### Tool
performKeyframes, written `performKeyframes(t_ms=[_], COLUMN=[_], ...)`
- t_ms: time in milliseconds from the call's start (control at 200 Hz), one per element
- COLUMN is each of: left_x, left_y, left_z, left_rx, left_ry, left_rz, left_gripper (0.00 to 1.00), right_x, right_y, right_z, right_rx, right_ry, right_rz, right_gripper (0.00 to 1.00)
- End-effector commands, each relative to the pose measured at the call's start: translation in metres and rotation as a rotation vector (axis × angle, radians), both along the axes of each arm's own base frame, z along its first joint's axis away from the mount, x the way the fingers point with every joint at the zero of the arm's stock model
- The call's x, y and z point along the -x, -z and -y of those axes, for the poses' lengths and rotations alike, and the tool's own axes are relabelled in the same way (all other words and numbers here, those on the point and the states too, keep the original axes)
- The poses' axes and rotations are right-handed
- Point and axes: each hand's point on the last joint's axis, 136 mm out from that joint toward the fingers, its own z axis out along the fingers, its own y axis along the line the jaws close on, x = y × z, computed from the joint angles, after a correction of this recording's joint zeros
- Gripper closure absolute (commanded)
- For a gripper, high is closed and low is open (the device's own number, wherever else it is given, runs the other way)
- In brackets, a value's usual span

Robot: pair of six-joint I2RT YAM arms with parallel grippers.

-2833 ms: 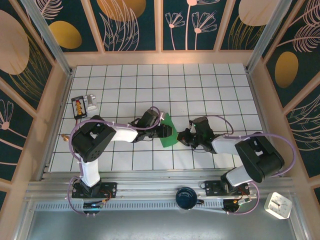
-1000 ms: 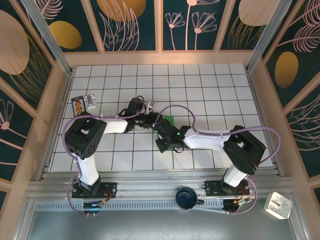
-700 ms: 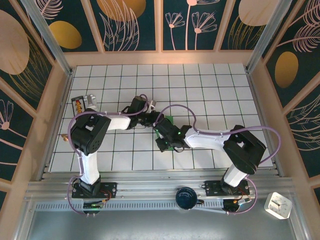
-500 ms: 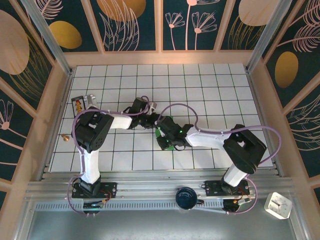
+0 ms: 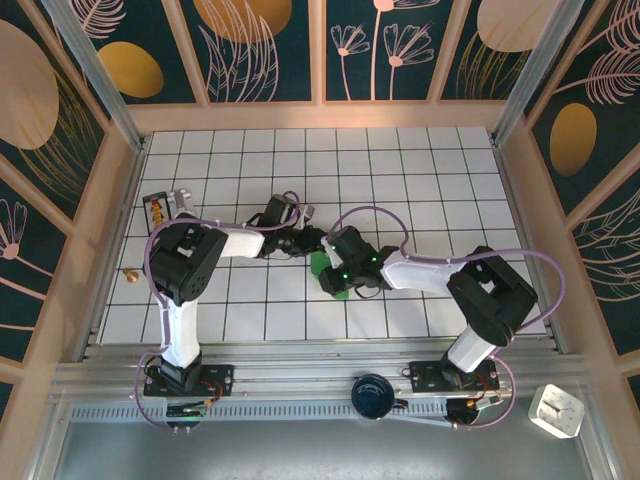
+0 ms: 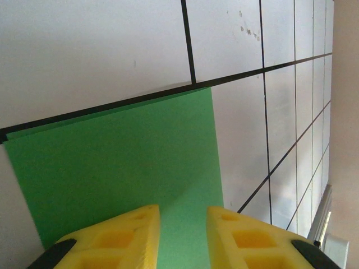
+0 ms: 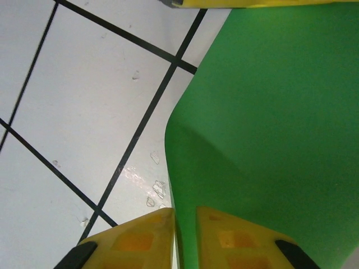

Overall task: Fold a paper plane with a square sheet of paper (pick it up from the middle)
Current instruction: Turn over the paper at the center of the table.

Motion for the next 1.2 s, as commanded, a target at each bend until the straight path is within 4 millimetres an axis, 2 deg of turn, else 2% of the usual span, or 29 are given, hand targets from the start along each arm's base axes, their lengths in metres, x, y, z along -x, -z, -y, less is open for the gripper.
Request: performKeyframes(t_ms=[0,275,706,1196], left_x=[0.006,0.008,0.011,0.011], left_y=[0.02,0.023,0.027,0.027], left_z=[-0.006,-0.007,-0.008,-0.009], left_rx=[-0.054,-0.058,-0.065,-0.074], left_ry=[0.004,0.006,0.013,0.015], left_rz=[-0.043,-0.049,-0.057,-0.055], left_gripper=[0.72,0.73,0.73,0.73], right_x=[-0.002,-0.007,-0.023,-0.035], right_y=[-0.016,-0.02,-0.01,0.002], right_z=[-0.006,0.0,0.021,0.025], right_rx=[-0.099,-0.165,-0.212,-0.195], right_ry=[0.001,0.028,0.116,0.138], right_rz=[-0.006,-0.035,-0.119,-0.149], right_gripper=[0.82,0.89,0.89,0.89])
